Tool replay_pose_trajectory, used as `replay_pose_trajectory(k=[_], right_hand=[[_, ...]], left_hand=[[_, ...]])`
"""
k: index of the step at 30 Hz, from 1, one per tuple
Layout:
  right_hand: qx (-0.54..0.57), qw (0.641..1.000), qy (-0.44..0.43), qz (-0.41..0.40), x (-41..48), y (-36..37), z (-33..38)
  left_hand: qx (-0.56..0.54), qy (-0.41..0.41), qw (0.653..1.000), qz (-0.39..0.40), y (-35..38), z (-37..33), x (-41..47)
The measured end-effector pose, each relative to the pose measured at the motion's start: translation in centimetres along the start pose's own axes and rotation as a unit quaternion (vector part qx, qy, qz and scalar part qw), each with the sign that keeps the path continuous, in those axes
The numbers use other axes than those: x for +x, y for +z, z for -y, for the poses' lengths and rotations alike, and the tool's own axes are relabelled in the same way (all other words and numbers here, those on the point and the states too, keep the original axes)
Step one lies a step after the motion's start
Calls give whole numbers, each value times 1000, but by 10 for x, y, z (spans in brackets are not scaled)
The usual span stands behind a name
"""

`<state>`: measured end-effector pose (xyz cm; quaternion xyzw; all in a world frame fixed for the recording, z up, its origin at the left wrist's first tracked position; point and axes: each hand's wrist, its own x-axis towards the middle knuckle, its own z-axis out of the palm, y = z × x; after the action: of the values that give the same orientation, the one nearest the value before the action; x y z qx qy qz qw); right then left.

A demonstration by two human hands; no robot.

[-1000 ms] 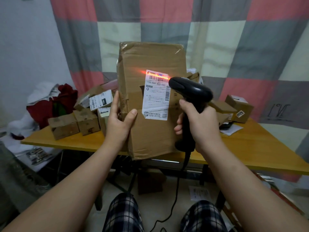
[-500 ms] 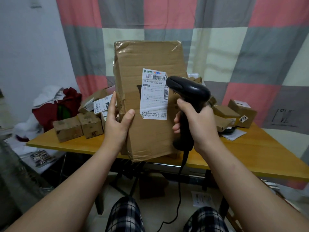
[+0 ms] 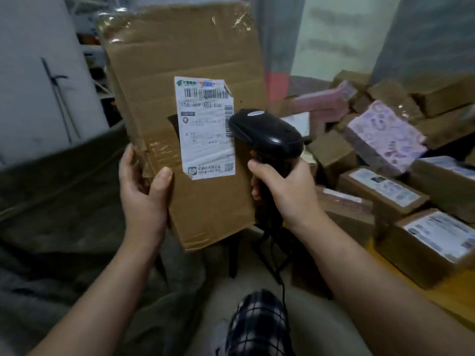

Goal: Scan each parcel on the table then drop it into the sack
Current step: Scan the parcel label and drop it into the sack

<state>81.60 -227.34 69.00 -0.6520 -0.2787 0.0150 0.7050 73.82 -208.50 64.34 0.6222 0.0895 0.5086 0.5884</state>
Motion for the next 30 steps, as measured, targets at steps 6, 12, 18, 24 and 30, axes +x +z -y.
replay_pose_trajectory(k=[6, 12, 18, 24, 30], right_hand=[[-33, 987, 80, 135, 25, 92, -70], [-69, 960, 173, 208, 29, 133, -161], [-118, 947, 208, 216, 18, 142, -261], [-235, 931, 203, 192, 10, 153, -332], [-185, 933, 258, 171, 13, 163, -373]], left_hand=[[207, 24, 976, -61, -104, 28, 2], [461, 0, 886, -50, -151, 64, -26], [550, -96, 828, -52, -153, 127, -42], [517, -229, 823, -52, -147, 194, -56], [470, -312, 826, 24, -159, 224, -58]])
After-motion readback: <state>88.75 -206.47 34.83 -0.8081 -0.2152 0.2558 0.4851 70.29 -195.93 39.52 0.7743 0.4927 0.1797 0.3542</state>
